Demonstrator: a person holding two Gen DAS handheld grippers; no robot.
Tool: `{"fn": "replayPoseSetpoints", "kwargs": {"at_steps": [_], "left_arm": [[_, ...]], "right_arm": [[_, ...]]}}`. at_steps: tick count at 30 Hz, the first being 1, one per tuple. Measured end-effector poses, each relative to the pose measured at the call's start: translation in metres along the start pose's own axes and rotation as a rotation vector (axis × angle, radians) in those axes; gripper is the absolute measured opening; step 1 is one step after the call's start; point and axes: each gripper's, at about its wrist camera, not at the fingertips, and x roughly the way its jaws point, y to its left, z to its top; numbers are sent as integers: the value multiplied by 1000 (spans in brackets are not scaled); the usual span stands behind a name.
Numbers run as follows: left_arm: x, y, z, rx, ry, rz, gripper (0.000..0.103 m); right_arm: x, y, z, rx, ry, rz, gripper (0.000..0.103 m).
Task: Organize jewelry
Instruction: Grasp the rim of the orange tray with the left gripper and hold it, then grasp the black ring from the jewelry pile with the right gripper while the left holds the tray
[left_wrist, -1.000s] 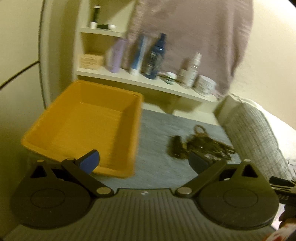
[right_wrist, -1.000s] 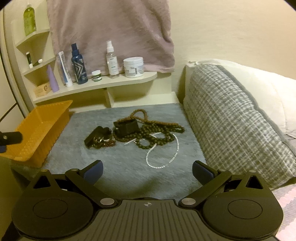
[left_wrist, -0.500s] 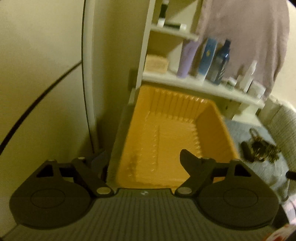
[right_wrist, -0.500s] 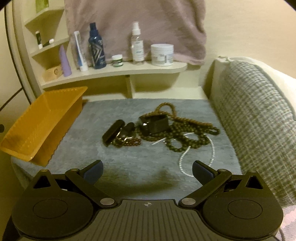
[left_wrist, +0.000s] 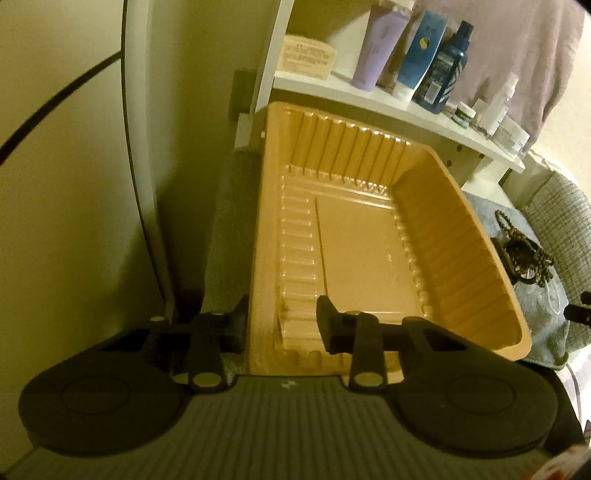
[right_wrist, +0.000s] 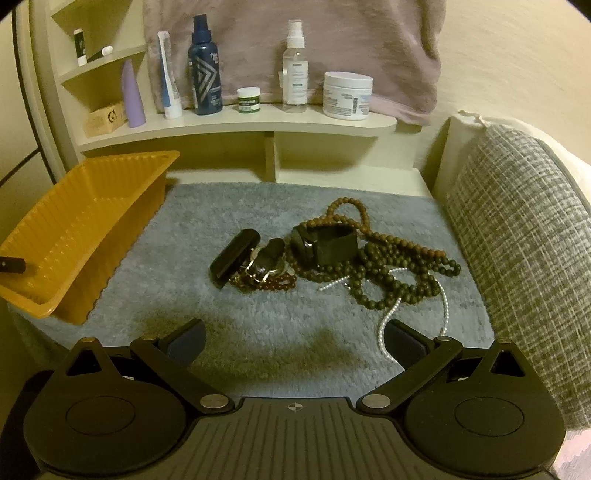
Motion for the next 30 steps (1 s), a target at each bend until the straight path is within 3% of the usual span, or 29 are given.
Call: {"fn": "replayPoseSetpoints", "kwargs": {"at_steps": [9, 20, 24, 26, 30], "left_arm": [[5, 0, 0, 5, 41, 33, 14], [4, -11, 8, 30, 79, 88, 13], [-5, -20, 13, 49, 59, 109, 10], [-10, -27, 14, 64, 48, 117, 3], [-17, -41, 17, 95, 25, 149, 2]], "right_arm": [[6, 5, 2, -12, 0, 20, 102], [3, 0, 4, 6, -24, 24, 102], [0, -2, 5, 18, -34, 27, 102], [-1, -3, 5, 24, -40, 30, 102], [-2, -5, 7, 31, -51, 34, 102]]}}
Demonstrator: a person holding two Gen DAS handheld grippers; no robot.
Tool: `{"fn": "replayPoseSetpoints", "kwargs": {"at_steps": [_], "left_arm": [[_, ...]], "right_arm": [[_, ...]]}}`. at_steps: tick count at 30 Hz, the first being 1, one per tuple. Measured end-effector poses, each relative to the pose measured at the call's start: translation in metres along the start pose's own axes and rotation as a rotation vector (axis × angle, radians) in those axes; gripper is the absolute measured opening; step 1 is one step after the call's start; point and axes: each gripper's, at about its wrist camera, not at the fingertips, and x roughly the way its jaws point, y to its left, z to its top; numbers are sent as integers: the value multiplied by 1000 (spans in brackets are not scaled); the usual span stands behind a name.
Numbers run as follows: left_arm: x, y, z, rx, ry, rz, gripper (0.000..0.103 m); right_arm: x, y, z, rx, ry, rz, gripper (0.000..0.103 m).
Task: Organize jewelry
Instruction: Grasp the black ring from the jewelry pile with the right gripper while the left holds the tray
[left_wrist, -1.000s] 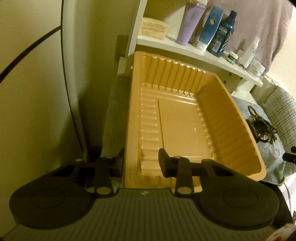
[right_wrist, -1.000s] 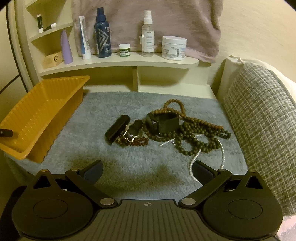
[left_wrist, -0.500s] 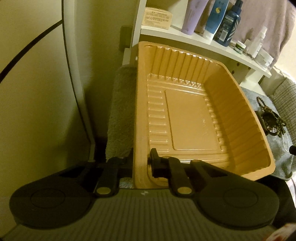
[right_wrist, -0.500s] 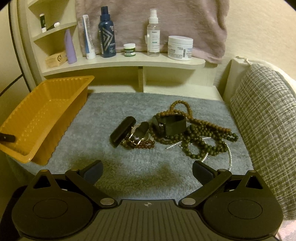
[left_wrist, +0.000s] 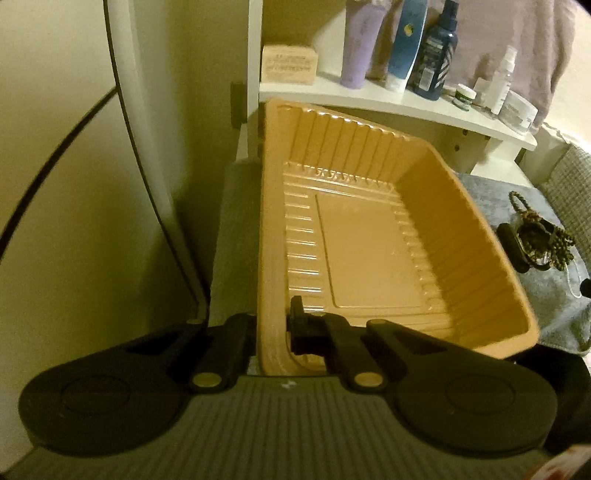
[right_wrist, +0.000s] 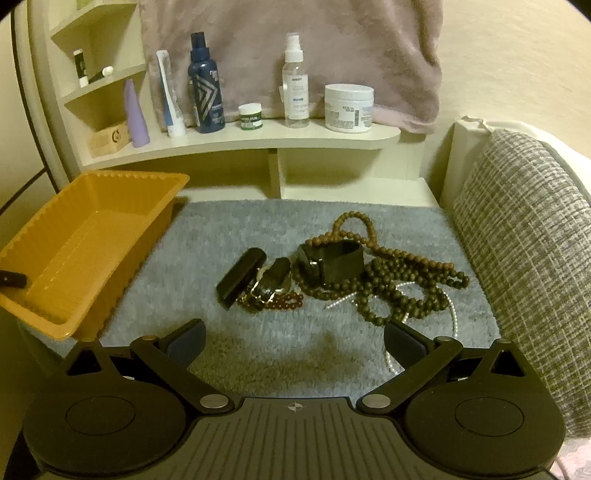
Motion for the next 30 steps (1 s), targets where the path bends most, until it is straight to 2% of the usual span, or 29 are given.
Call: {"fn": "replayPoseSetpoints", "kwargs": {"at_steps": [5, 9, 13, 15, 19, 21, 26, 28, 30], "left_arm": [[-14, -19, 4, 78, -50, 105, 2], [-21, -36, 7, 131, -64, 142, 2], [-23, -42, 11, 138, -60, 165, 2], [-24, -44, 11, 146, -61, 174, 2], [-26, -46, 11, 138, -61, 185, 2], [-26, -46, 10, 131, -61, 187, 2], [-26, -48, 11, 121, -67, 192, 2], [-26, -49, 11, 118, -69, 194, 2], [-27, -48, 10, 113, -70, 191, 2]], "right_arm": [[4, -4, 2, 9, -9, 13, 102], [13, -6, 2, 25, -15, 37, 102], [19, -4, 4, 26, -30, 80, 100], [26, -2, 7, 31, -23, 104, 79], [41, 1, 15, 42, -17, 120, 68], [49, 1, 19, 49, -8, 123, 58], [65, 0, 26, 64, 29, 111, 47], [71, 0, 28, 70, 51, 107, 39], [75, 0, 29, 66, 68, 102, 24]]}}
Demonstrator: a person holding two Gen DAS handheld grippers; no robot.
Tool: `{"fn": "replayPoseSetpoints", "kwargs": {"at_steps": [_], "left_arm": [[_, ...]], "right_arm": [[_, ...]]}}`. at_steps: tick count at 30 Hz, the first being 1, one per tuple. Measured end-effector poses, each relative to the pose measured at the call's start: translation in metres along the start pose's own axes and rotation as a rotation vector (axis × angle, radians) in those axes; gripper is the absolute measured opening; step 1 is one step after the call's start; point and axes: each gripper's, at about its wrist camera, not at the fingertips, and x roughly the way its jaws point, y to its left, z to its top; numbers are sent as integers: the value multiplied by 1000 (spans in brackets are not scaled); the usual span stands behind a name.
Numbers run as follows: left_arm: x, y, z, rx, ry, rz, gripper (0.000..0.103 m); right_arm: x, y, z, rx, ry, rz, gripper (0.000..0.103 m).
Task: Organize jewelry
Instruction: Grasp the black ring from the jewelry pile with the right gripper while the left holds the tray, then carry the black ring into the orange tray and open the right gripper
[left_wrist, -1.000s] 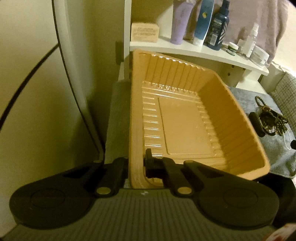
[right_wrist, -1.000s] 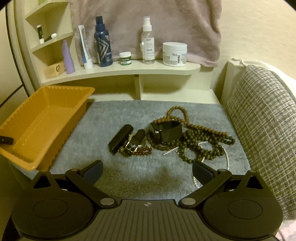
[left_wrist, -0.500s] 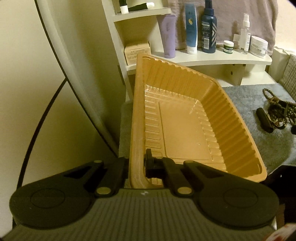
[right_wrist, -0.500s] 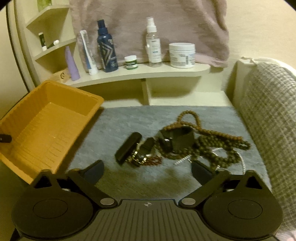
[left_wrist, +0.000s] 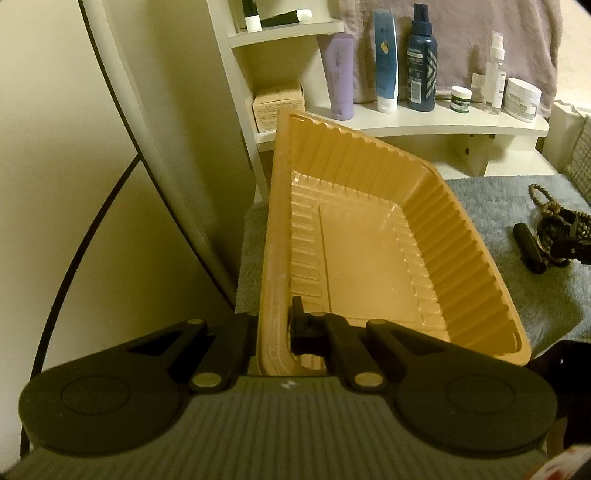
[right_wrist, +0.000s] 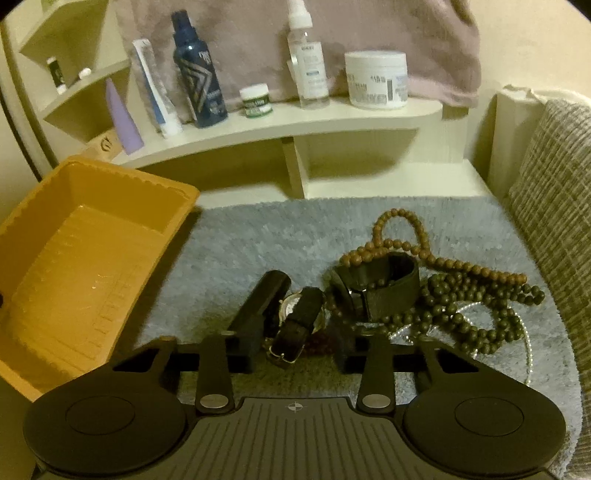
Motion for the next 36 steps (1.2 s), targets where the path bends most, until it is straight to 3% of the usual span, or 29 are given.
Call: {"fn": "replayPoseSetpoints", "kwargs": {"at_steps": [4, 17, 20, 24, 29, 36], "left_arm": [[0, 2, 0, -3, -1, -3, 2], [-2, 3, 1, 9, -18, 6, 3], [-2, 2, 1, 12, -20, 7, 3], [-2, 1, 1, 13, -23, 13, 3], [-2, 2, -1, 8, -23, 10, 3], [-1, 3, -3, -5, -19, 2, 3]], "right_arm": [[-3, 1, 2, -26, -15, -21, 16], [-29, 13, 16, -100, -101, -8, 16], [-40, 23, 24, -118, -129, 41, 16], [-48, 49, 33, -160, -148, 181, 16], [-32, 86, 30, -207, -93, 328, 16], [0, 122, 14, -274, -24, 395, 16]]}}
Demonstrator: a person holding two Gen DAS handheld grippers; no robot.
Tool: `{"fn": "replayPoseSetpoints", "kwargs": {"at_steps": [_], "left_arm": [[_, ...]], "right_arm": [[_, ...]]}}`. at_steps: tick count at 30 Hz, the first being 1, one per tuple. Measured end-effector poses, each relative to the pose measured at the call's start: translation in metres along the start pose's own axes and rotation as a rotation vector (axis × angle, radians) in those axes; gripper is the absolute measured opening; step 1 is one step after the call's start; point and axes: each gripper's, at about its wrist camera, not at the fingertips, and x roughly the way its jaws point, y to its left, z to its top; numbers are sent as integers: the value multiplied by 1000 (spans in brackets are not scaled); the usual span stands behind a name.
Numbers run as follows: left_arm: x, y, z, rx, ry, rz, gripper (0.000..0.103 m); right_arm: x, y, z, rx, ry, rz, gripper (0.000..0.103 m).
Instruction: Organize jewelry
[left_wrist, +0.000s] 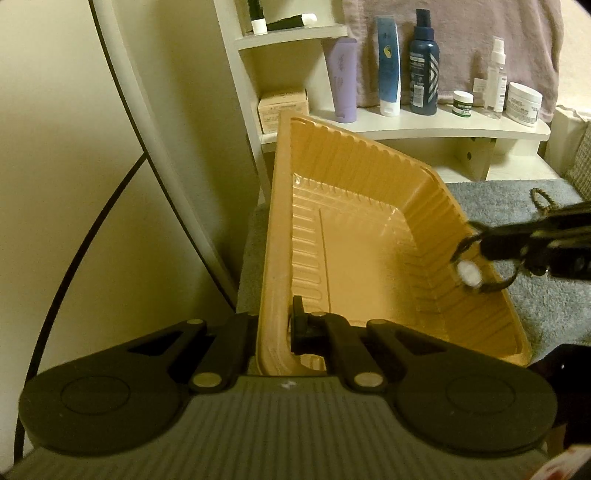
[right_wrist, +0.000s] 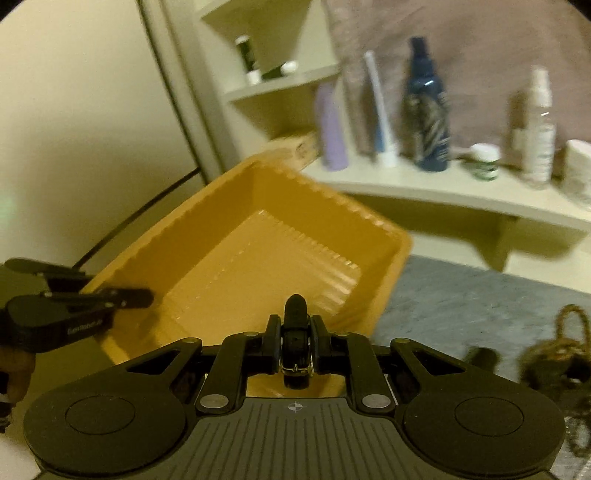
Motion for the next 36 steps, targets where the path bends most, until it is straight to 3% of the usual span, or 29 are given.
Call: {"fn": "replayPoseSetpoints", "kwargs": {"at_steps": [7, 8, 9, 11, 17, 23, 31, 36], "left_arm": [[2, -1, -1, -6, 3, -3, 2], [2, -1, -1, -4, 3, 2, 2], [2, -1, -1, -6, 1, -1, 2], [2, -1, -1, -10, 2, -1, 2], [1, -2, -2, -6, 2, 1, 2], [1, -3, -2, -8, -2, 5, 2], [1, -3, -3, -14, -1, 8, 2], [1, -2, -2, -17, 1, 8, 2]], "right_arm": [[15, 0, -9, -14, 29, 55, 16], [13, 0, -8, -11, 23, 61, 21], [9, -1, -8, -10, 12, 48, 37], [-4, -5, -10, 3, -31, 17, 60], [-45, -46, -34, 106, -96, -181, 61], [-66, -86, -61, 198, -67, -356, 61], [-57, -91, -72, 146, -31, -419, 57], [-42, -91, -73, 82, -5, -433, 49]]}}
